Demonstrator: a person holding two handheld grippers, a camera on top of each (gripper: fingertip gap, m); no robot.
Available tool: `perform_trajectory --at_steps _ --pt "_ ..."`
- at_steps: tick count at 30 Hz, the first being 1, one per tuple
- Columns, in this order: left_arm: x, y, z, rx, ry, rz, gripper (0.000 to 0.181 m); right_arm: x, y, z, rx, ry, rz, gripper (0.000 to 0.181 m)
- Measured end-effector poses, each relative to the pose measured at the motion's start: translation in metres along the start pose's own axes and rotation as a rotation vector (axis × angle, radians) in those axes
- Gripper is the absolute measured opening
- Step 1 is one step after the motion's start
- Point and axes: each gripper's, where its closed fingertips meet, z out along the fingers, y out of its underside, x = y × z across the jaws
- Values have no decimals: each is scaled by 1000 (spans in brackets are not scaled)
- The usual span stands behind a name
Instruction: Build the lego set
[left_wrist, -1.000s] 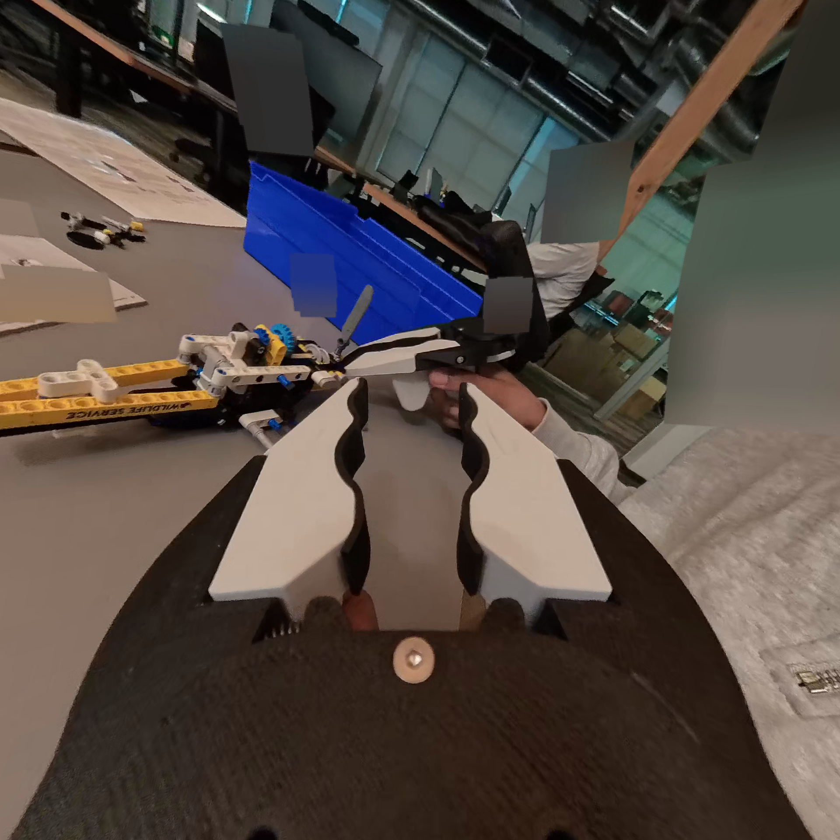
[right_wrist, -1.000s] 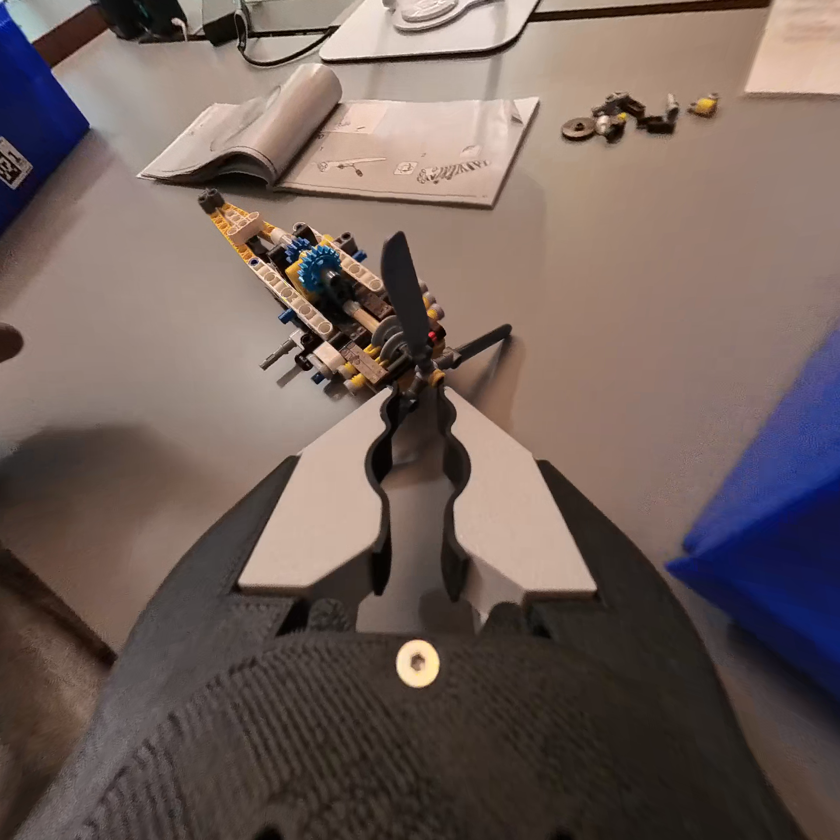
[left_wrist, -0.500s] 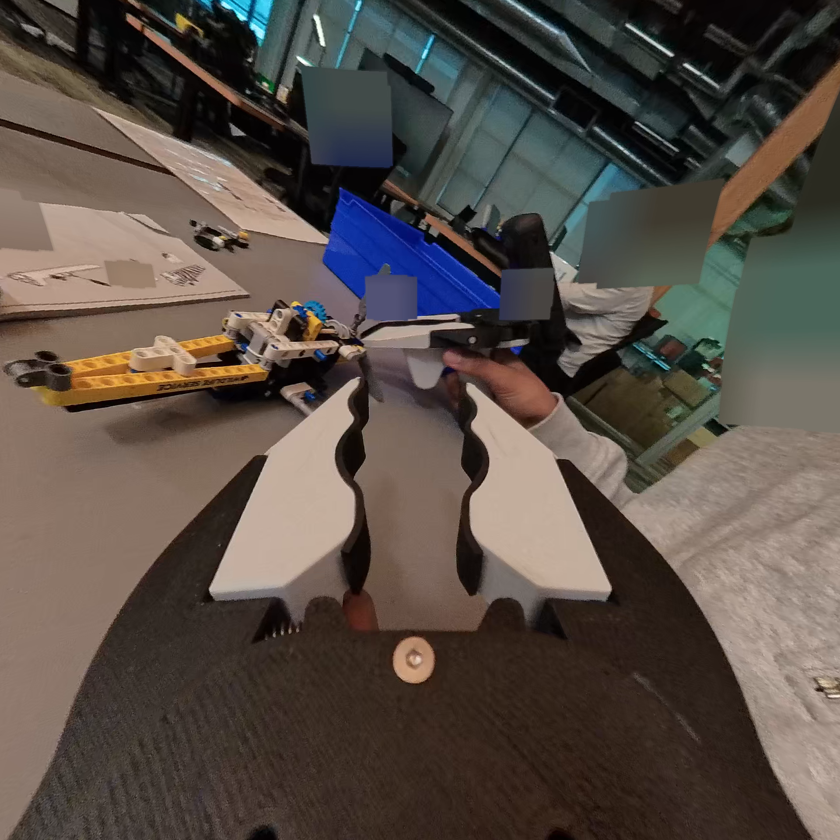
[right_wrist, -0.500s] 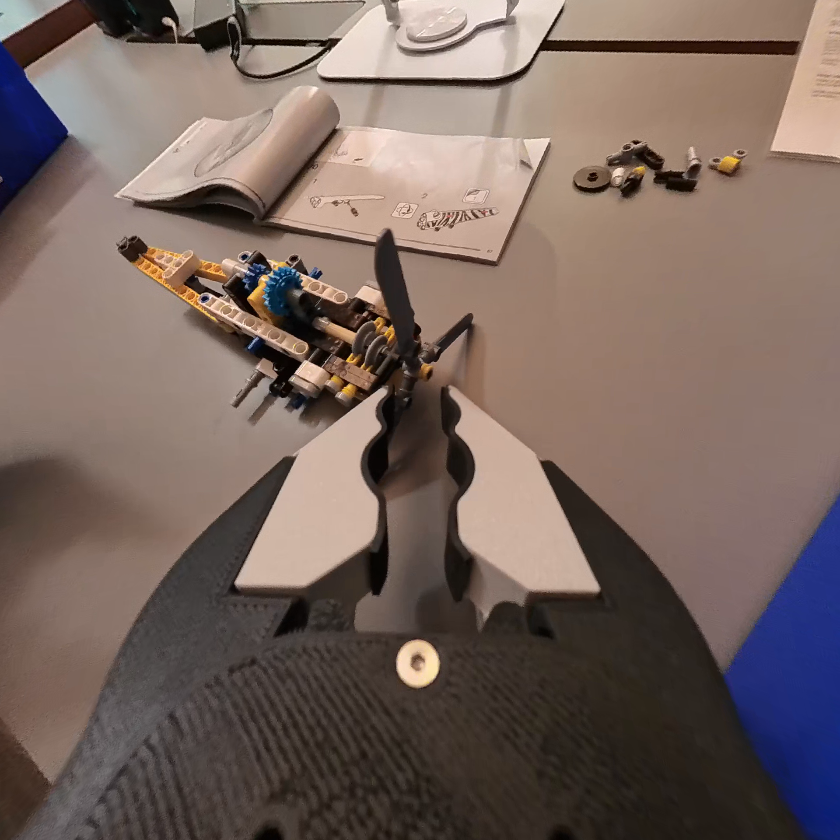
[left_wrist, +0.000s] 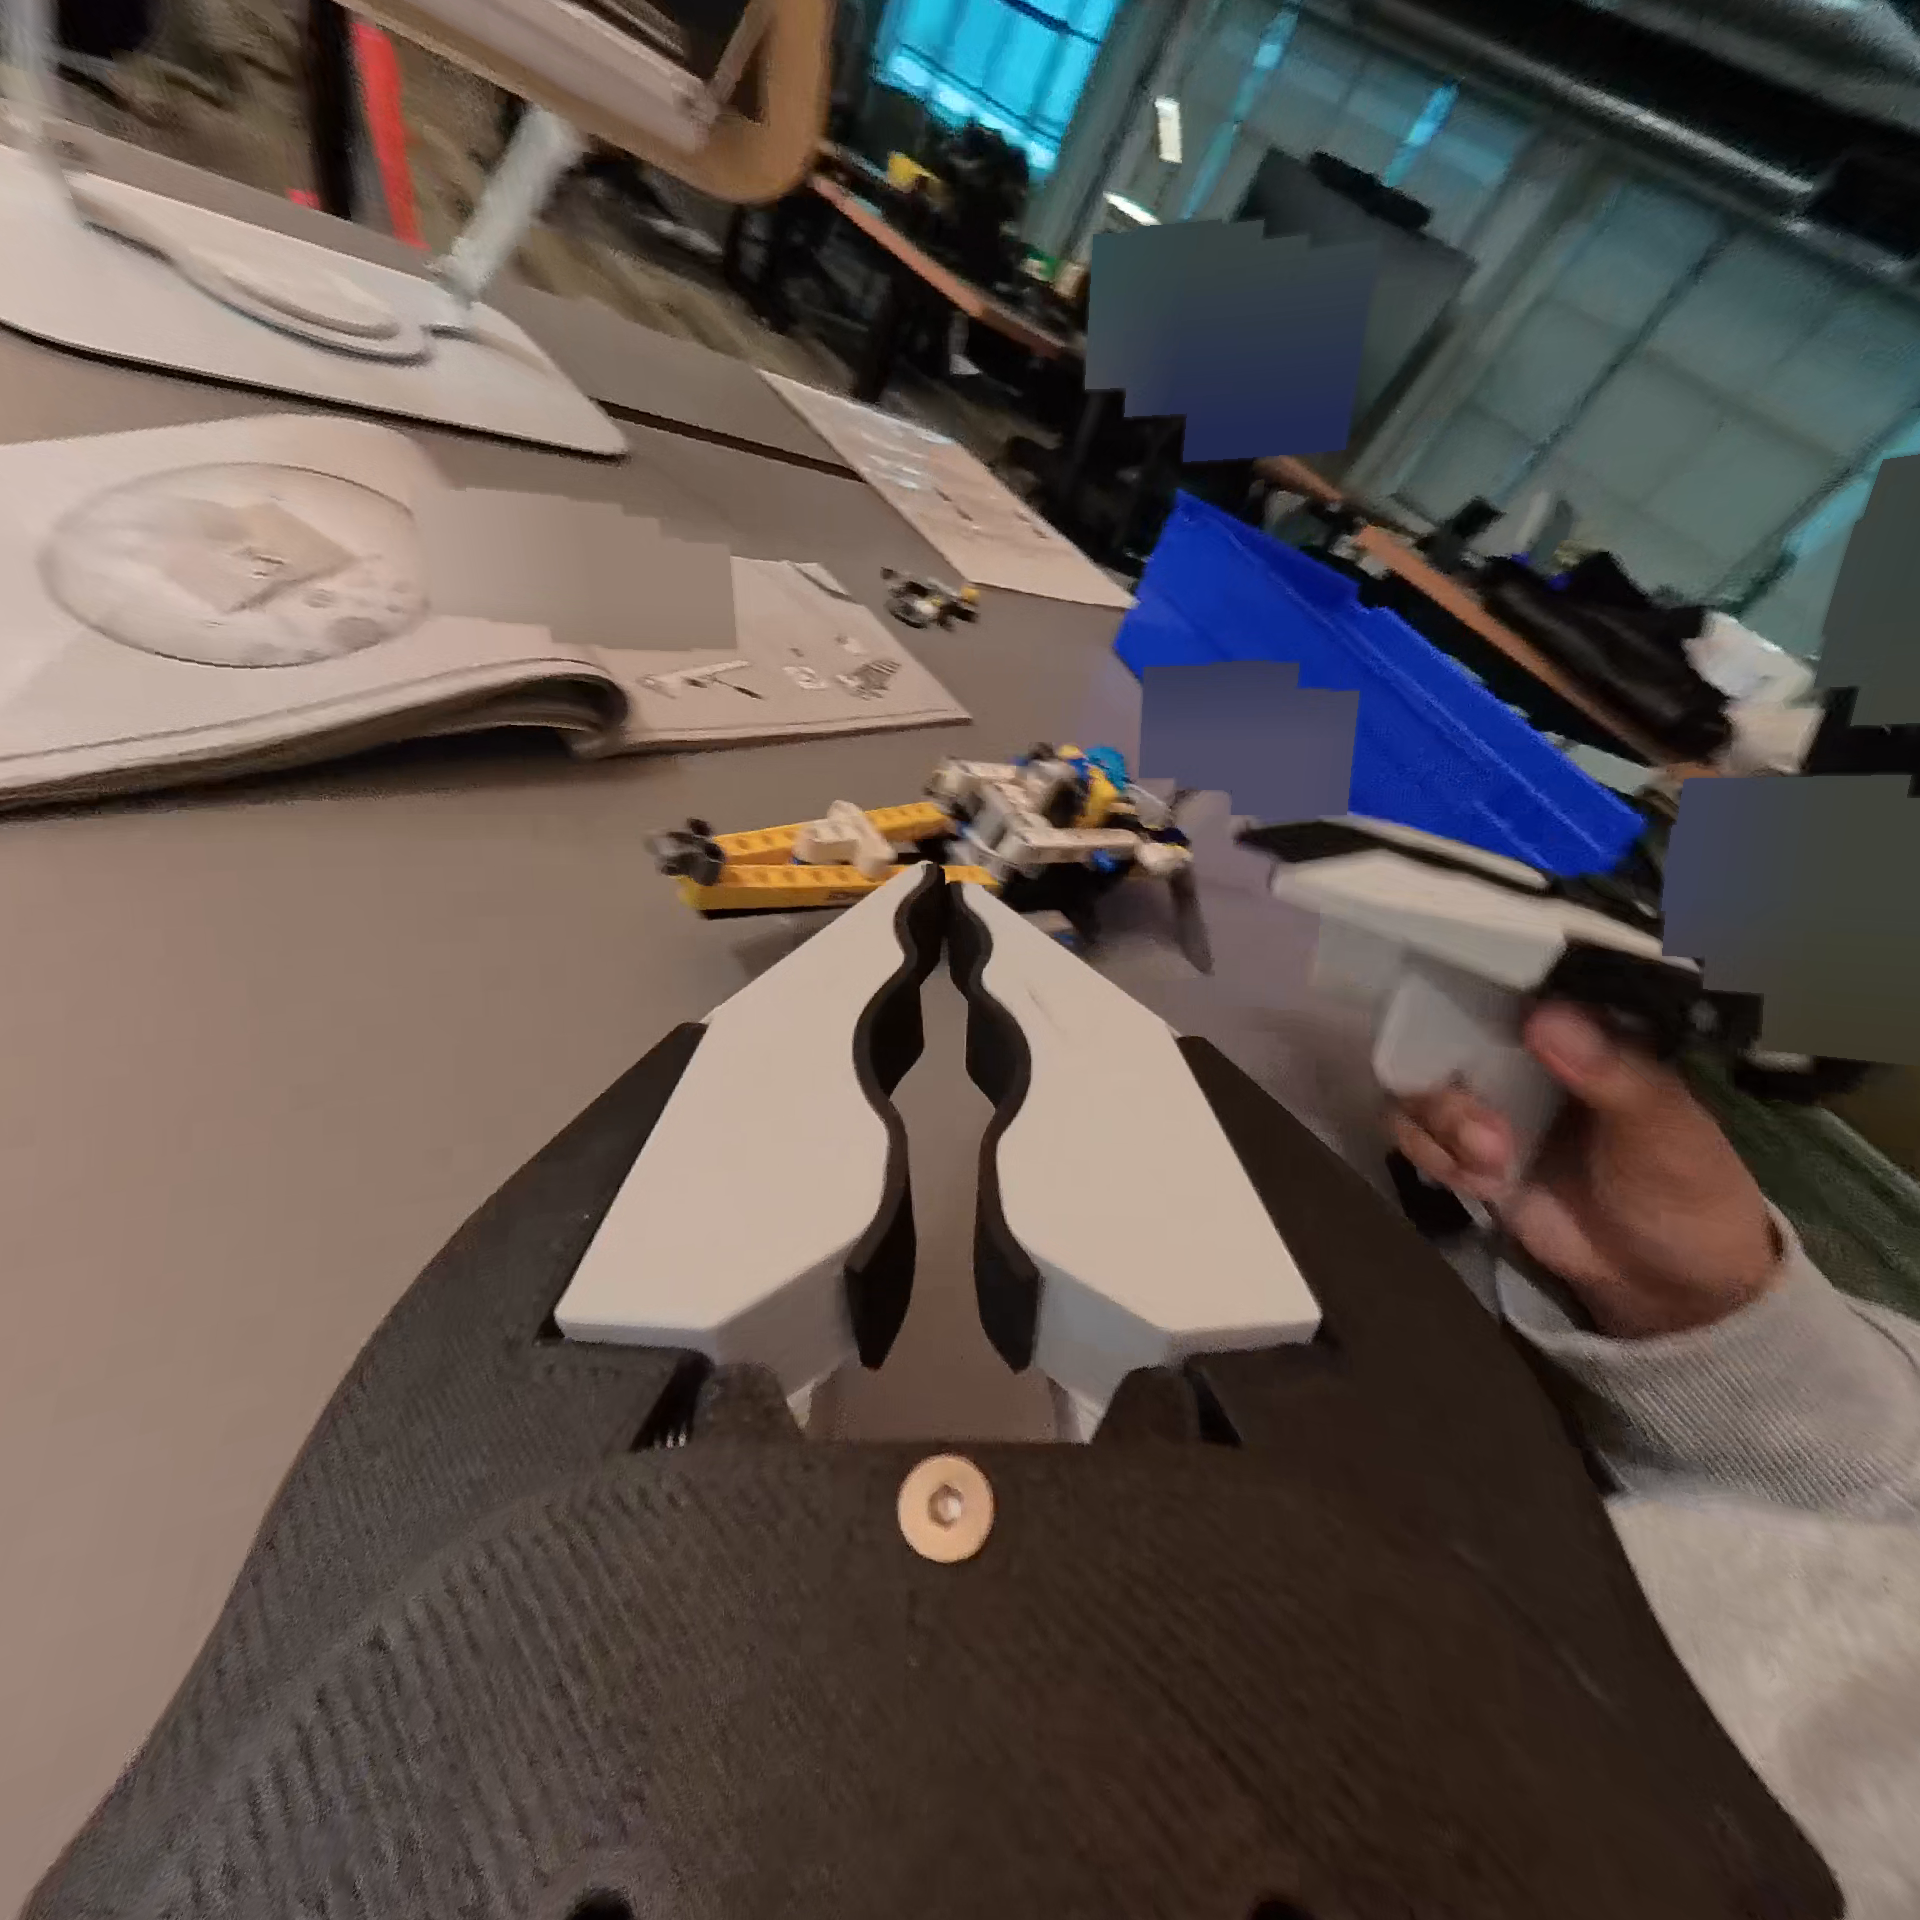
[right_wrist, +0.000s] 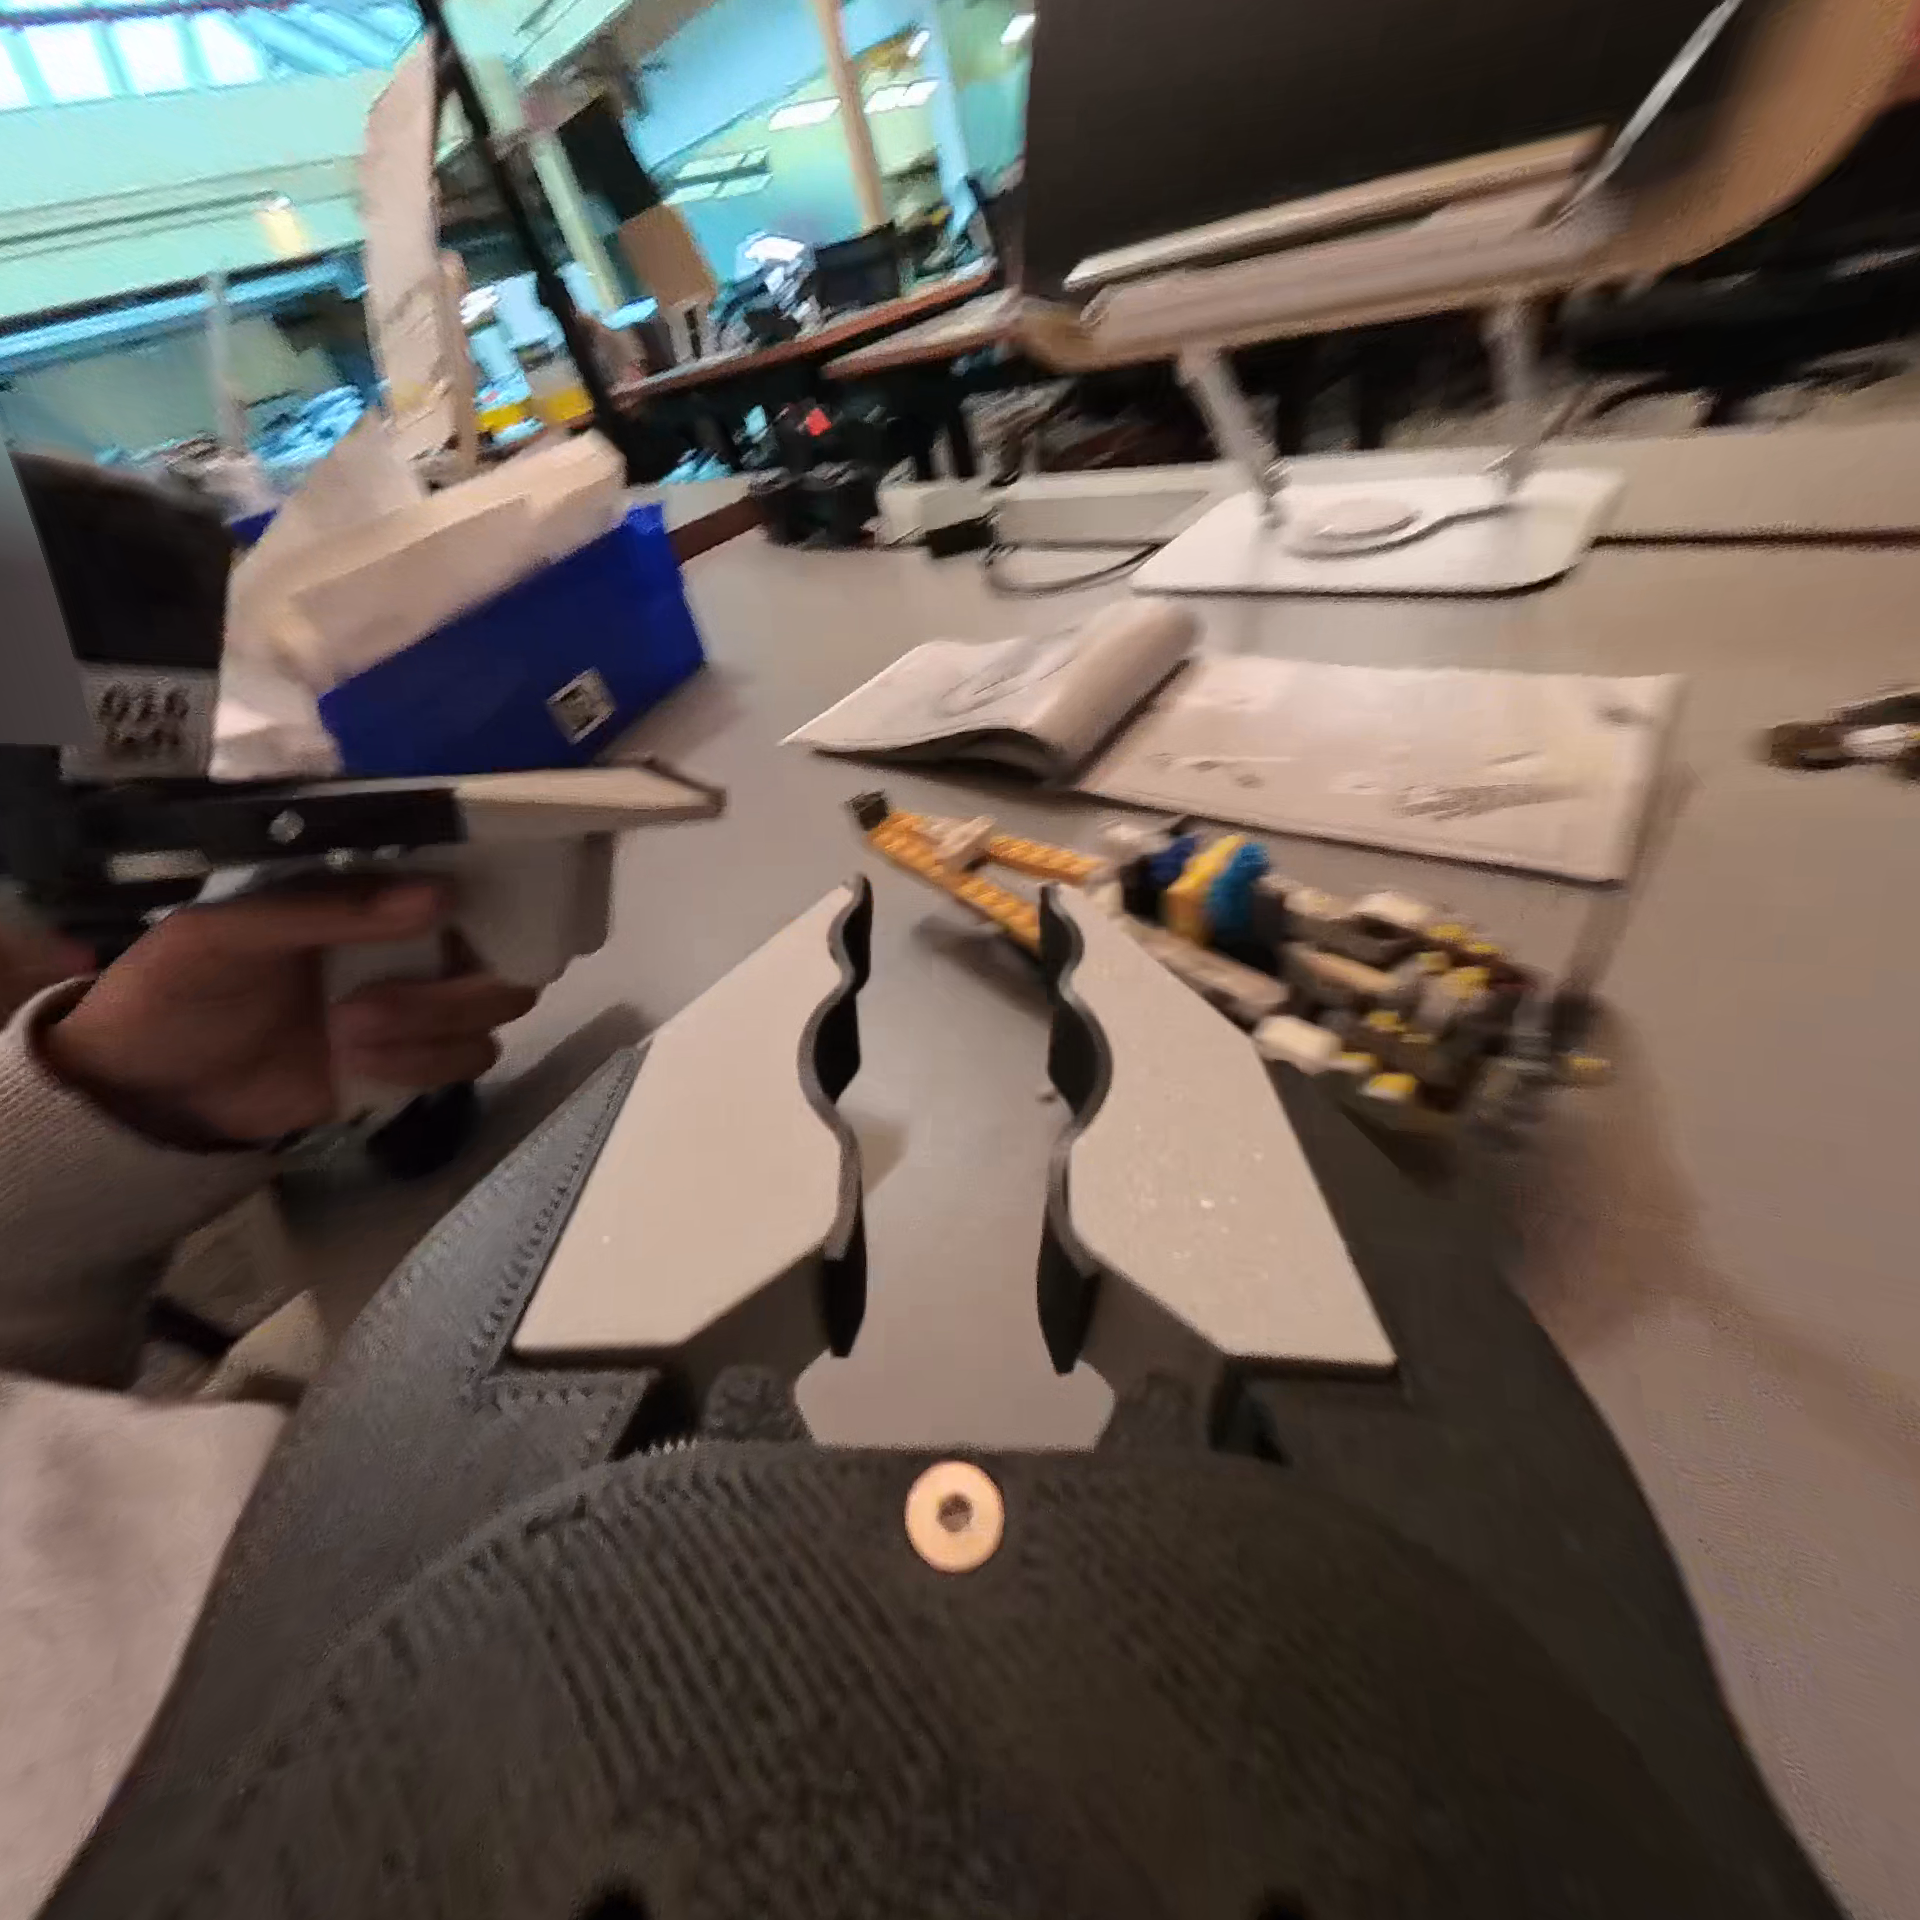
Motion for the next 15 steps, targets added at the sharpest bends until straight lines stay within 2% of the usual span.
perform_trajectory --at_steps 1,2,3,6,10,11,14,15 --pt "-10 -5 -3 17 -60 0 0 -14 9 9 -45 -56 6 23" --pt "-15 -11 -6 33 -89 10 0 -28 17 16 -91 -122 14 8" --pt "-15 -16 -9 44 -85 23 0 -41 23 23 -128 -180 27 2" --pt "-12 -32 -21 62 -67 66 0 -65 29 40 -167 -260 60 1" --pt "-29 -60 -50 133 -158 179 0 -87 34 62 -195 -288 37 0" --pt "-33 -69 -60 157 -177 195 3 -92 37 66 -212 -291 15 0" --pt "-39 -93 -102 216 -171 248 33 -105 52 76 -295 -293 -79 0" --pt "-45 -100 -118 231 -200 275 36 -108 58 79 -329 -292 -111 0"
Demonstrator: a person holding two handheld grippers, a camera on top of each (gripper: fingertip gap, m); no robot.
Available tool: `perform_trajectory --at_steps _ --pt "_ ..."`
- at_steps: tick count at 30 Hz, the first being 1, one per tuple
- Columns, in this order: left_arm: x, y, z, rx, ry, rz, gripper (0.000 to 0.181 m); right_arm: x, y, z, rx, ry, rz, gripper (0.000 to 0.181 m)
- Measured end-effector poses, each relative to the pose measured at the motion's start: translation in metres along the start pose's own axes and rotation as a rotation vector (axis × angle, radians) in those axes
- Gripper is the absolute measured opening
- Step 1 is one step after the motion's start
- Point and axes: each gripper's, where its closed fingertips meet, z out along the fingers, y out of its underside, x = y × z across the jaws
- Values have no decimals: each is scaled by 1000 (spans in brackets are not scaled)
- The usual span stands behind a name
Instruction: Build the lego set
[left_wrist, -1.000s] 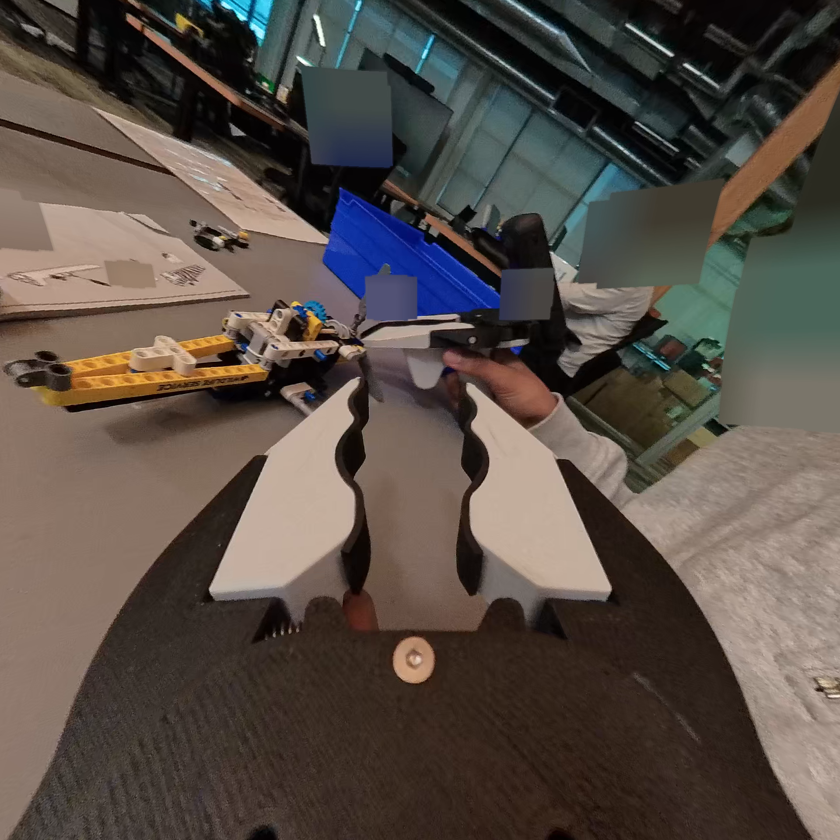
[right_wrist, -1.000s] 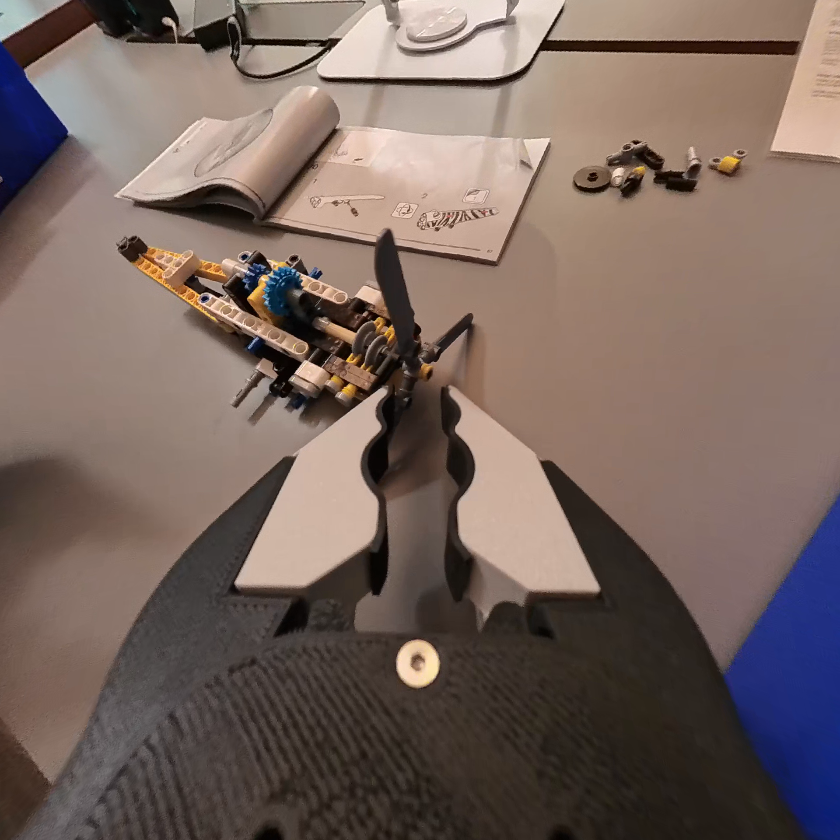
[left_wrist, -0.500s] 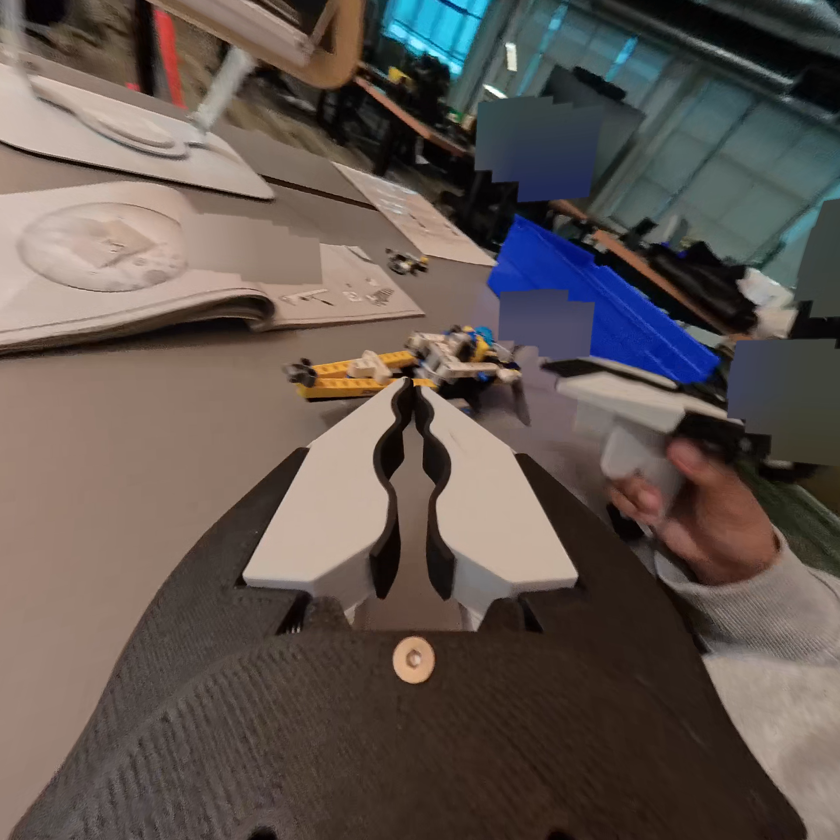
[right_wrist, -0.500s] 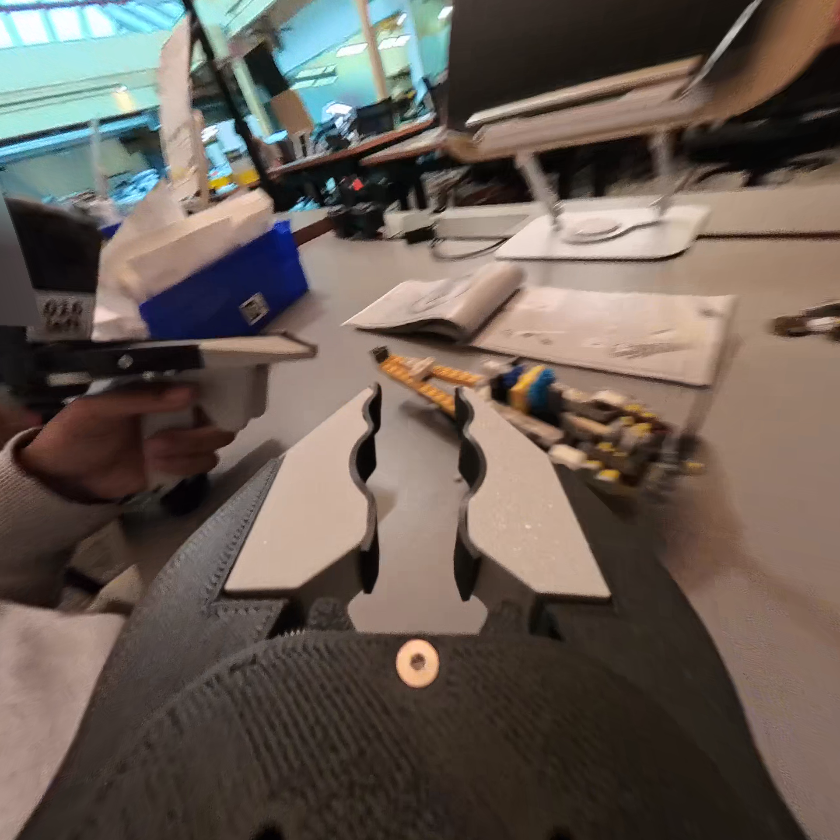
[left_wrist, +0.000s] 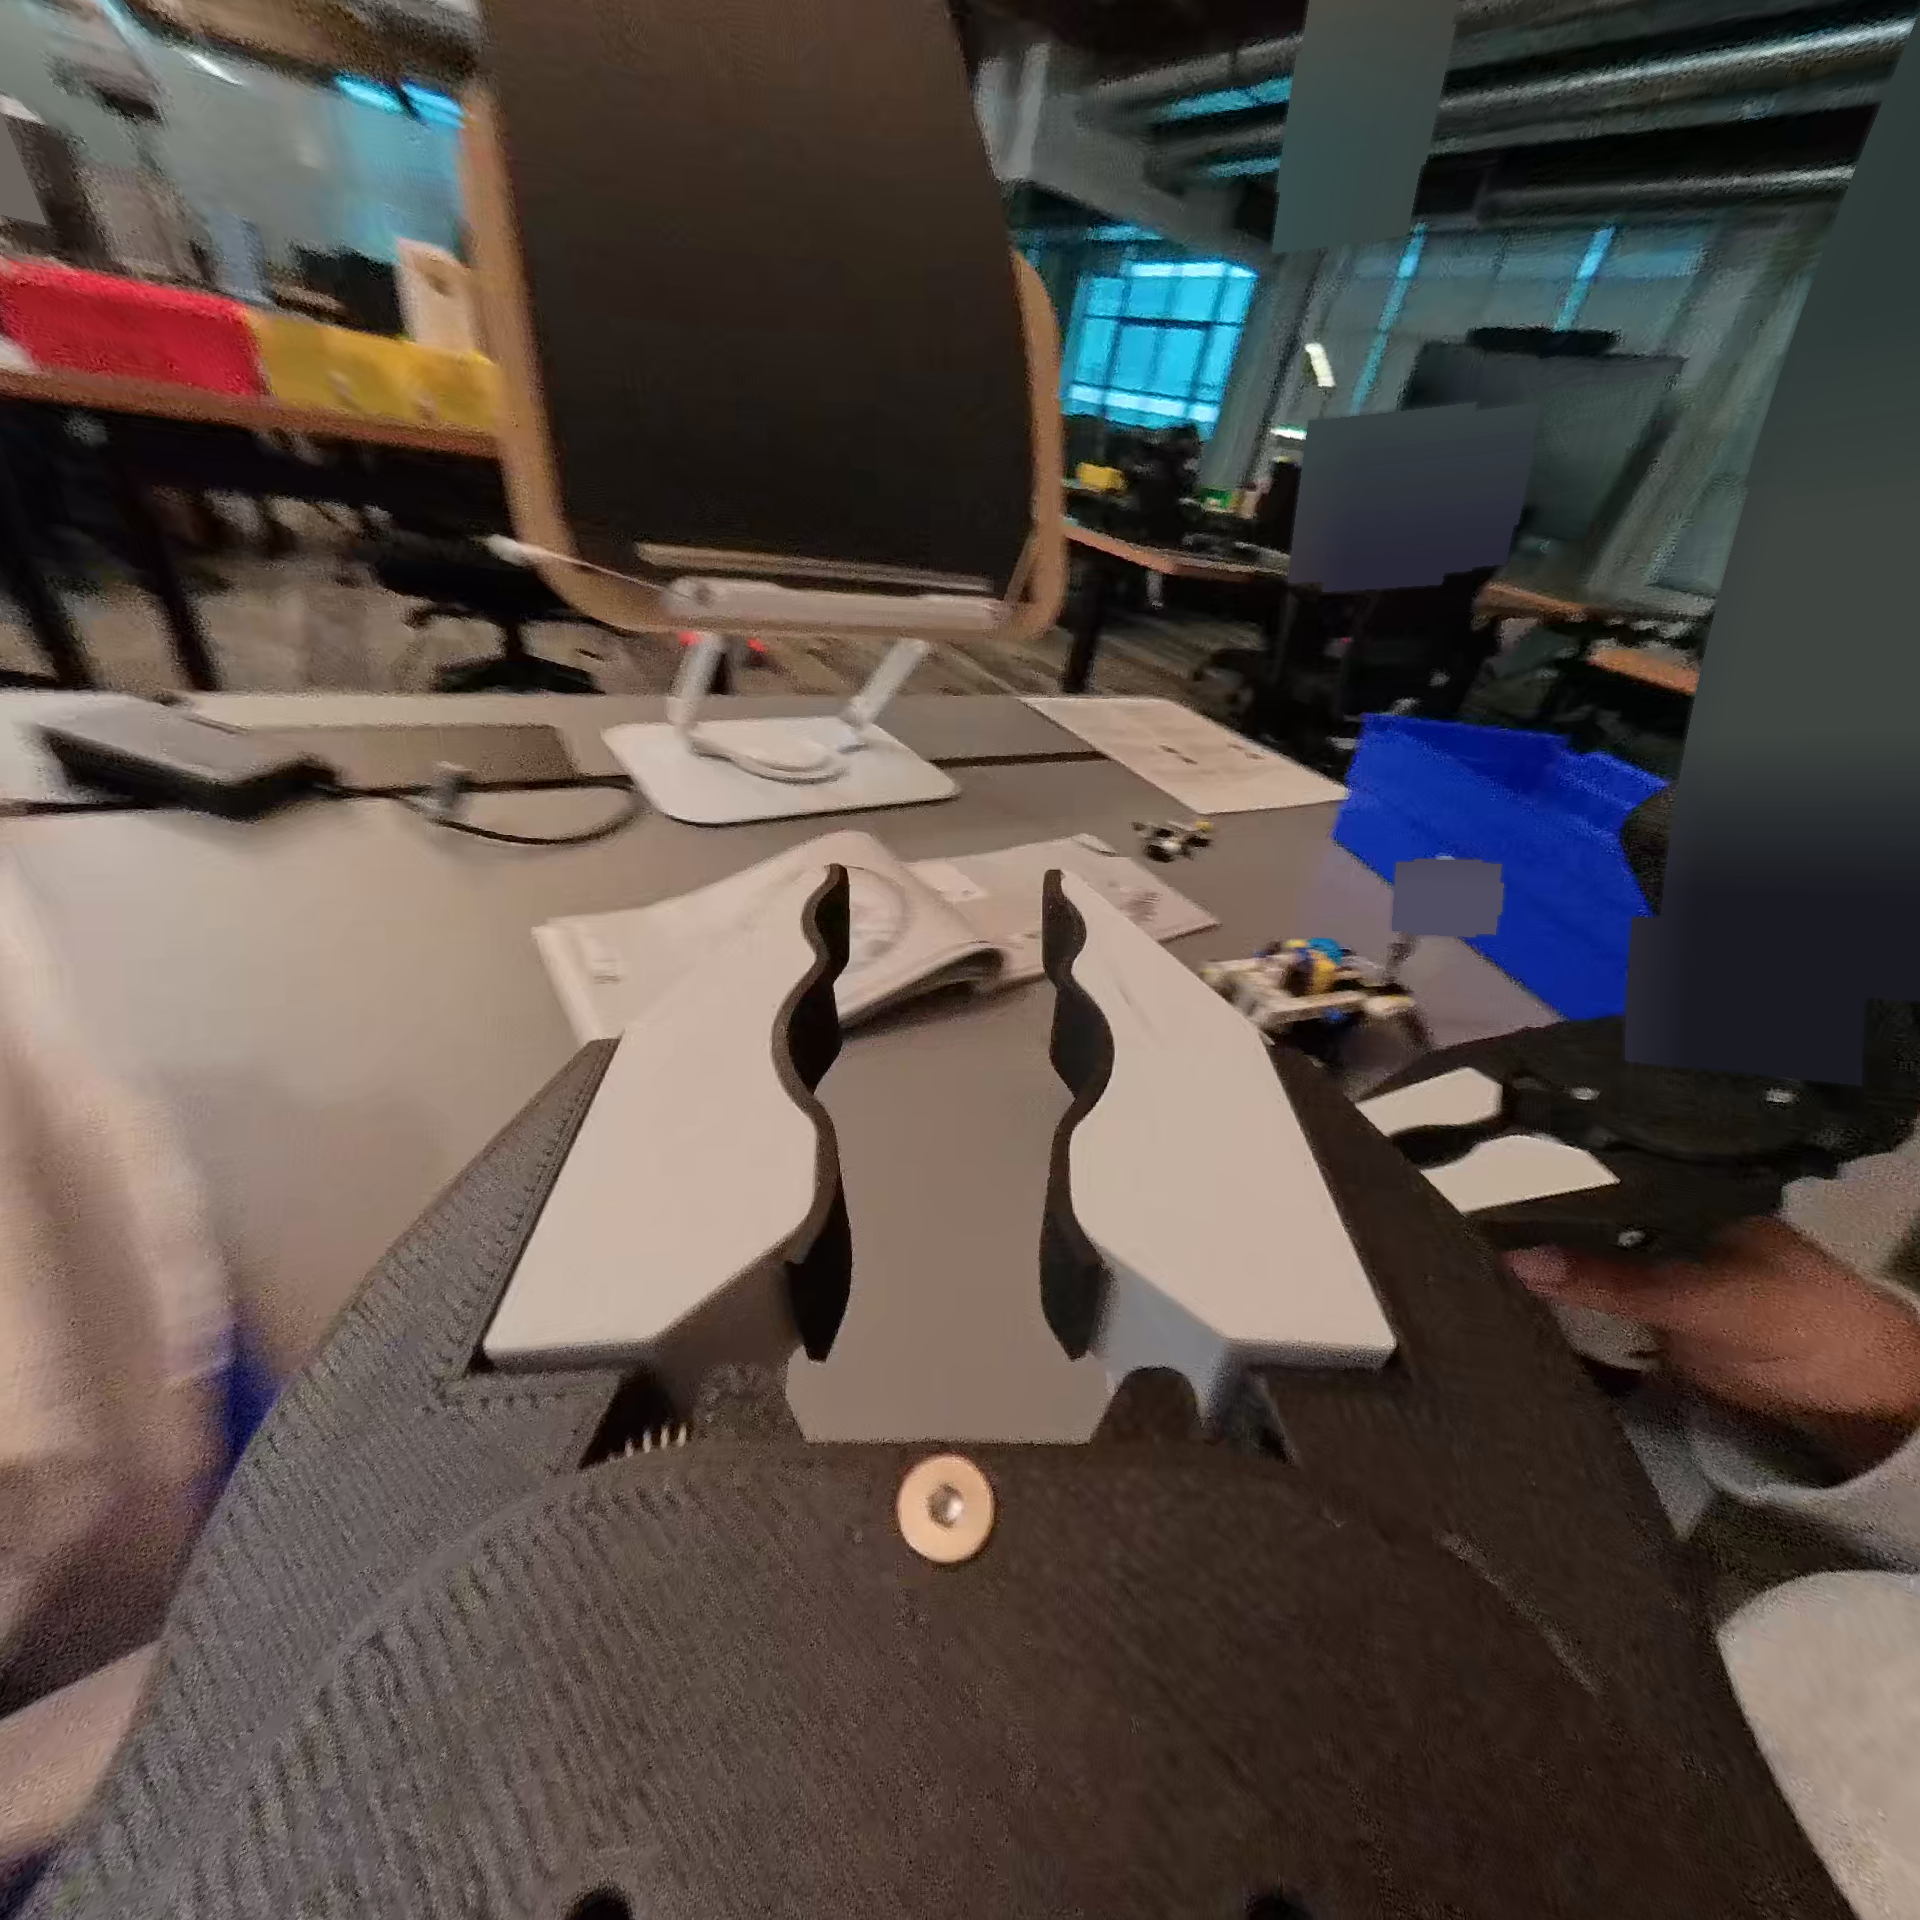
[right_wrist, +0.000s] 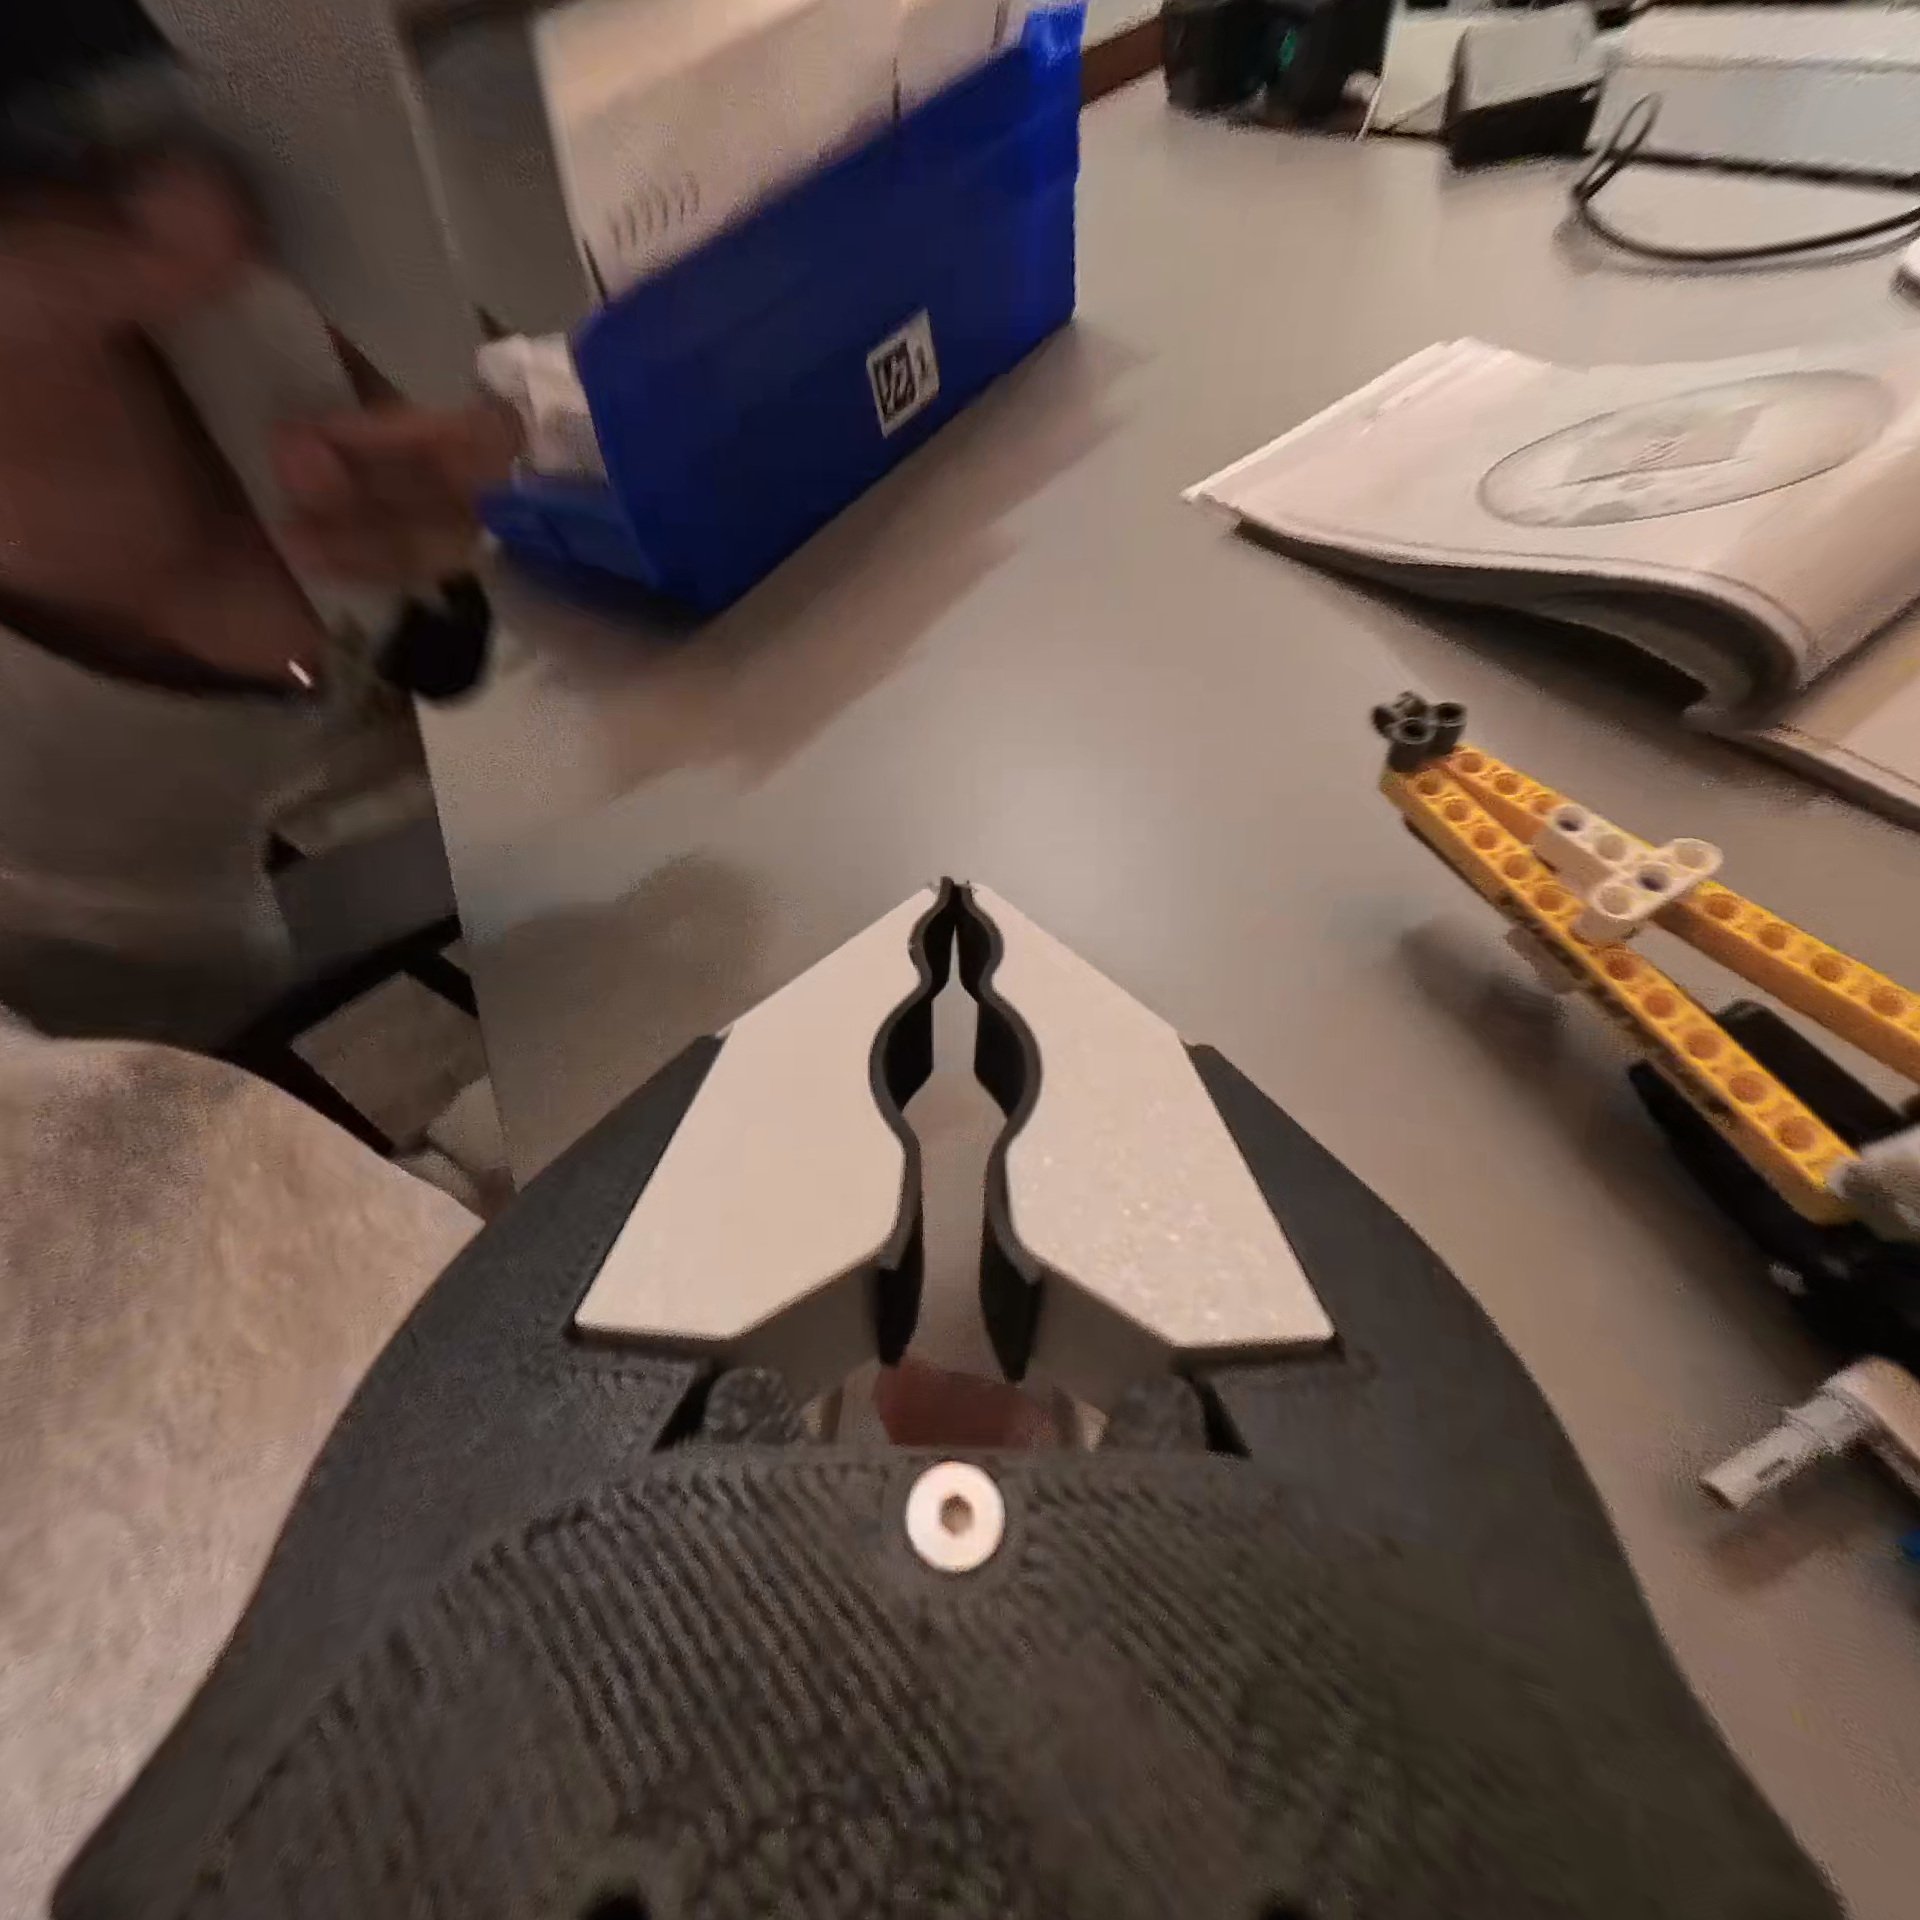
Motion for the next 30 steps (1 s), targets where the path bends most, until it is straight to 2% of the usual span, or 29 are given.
perform_trajectory --at_steps 2,7,9,12,14,18,21,23,24,26,30 --pt "-31 -10 -28 -1 -120 83 38 -3 9 9 -74 -5 -35 0" --pt "-119 -13 -101 -55 -573 346 41 -8 15 24 -144 -25 -93 0" --pt "-134 -3 -113 -106 -617 345 48 -9 12 28 -136 -45 -93 0" --pt "-145 16 -114 -181 -597 316 64 -7 9 32 -140 -75 -41 0" --pt "-151 8 -117 -145 -620 334 57 -7 9 32 -143 -88 -20 0" --pt "-171 -24 -135 -32 -733 388 31 -9 6 30 -118 -88 -39 0" --pt "-197 -45 -159 -14 -837 395 28 -9 5 29 -108 -91 -42 0" --pt "-229 -57 -184 15 -959 385 27 -10 4 28 -102 -97 -38 0" --pt "-249 -55 -197 -18 -1023 368 22 -10 3 28 -98 -100 -36 0" --pt "-282 -43 -215 -110 -1095 309 25 -10 2 26 -87 -105 -35 0" --pt "-290 -32 -217 -76 -968 108 26 -10 -1 24 -62 -102 -36 0"
